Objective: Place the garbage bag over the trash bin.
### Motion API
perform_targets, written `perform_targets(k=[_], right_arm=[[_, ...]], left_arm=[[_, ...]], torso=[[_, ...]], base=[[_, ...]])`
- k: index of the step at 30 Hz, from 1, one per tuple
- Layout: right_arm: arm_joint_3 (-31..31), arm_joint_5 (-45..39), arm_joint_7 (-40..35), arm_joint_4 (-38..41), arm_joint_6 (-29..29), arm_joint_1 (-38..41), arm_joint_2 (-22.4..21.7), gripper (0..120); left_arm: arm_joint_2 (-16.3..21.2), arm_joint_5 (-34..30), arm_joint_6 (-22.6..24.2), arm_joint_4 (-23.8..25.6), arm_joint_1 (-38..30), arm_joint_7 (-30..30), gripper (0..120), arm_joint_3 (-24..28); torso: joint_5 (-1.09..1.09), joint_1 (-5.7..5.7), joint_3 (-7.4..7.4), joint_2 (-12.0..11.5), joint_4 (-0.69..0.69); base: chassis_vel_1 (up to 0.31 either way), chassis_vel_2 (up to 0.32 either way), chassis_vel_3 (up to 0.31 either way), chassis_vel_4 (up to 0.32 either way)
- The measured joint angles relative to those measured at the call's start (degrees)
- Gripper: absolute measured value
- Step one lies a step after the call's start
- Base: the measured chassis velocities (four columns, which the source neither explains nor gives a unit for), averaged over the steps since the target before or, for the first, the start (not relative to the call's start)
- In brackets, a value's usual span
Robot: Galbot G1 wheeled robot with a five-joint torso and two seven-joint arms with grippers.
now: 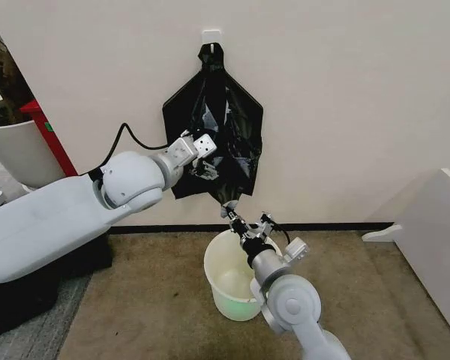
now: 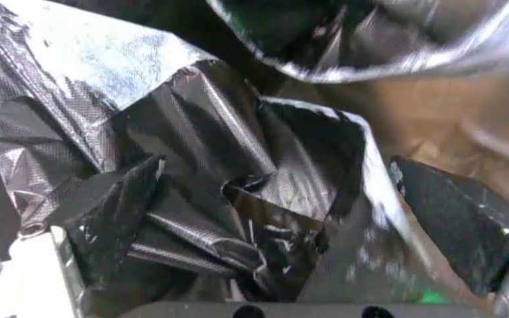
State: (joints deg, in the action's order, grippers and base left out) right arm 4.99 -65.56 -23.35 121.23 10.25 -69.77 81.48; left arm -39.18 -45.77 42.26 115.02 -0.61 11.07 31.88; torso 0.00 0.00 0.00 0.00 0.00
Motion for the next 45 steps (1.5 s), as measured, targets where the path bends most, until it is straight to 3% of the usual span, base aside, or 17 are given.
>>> perform_targets(k=[11,17,36,45], right_arm=[[0.0,0.1,0.0,-0.3,0.0,0.3,0.0,0],[0.9,0.2,0.1,-0.7,0.0,0.9,-0.1,0],[2.1,0.5,0.4,-1.3,0.0,1.1,0.1,0],[2.1,0.5,0.4,-1.1,0.0,1.0,-0.3,0]], left_arm=[[-3.2,-3.6,-0.1,-0.4,-1.8,3.8,100,1.2],[-5.7,-3.5,-0.1,-2.9,-2.1,5.2,100,2.5],[-4.6,-2.7,-0.1,-2.7,-0.8,7.5,100,2.8],[-5.9,-2.3,-0.1,-5.2,0.0,7.9,100,2.6]], torso=[[0.01,0.00,0.00,0.0,-0.01],[0.01,0.00,0.00,0.0,-0.01],[-0.01,0.00,0.00,0.0,0.00],[0.00,0.00,0.00,0.0,-0.01]], base=[[0.000,0.000,0.000,0.000],[0.000,0.000,0.000,0.000],[0.000,0.000,0.000,0.000],[0.000,0.000,0.000,0.000]])
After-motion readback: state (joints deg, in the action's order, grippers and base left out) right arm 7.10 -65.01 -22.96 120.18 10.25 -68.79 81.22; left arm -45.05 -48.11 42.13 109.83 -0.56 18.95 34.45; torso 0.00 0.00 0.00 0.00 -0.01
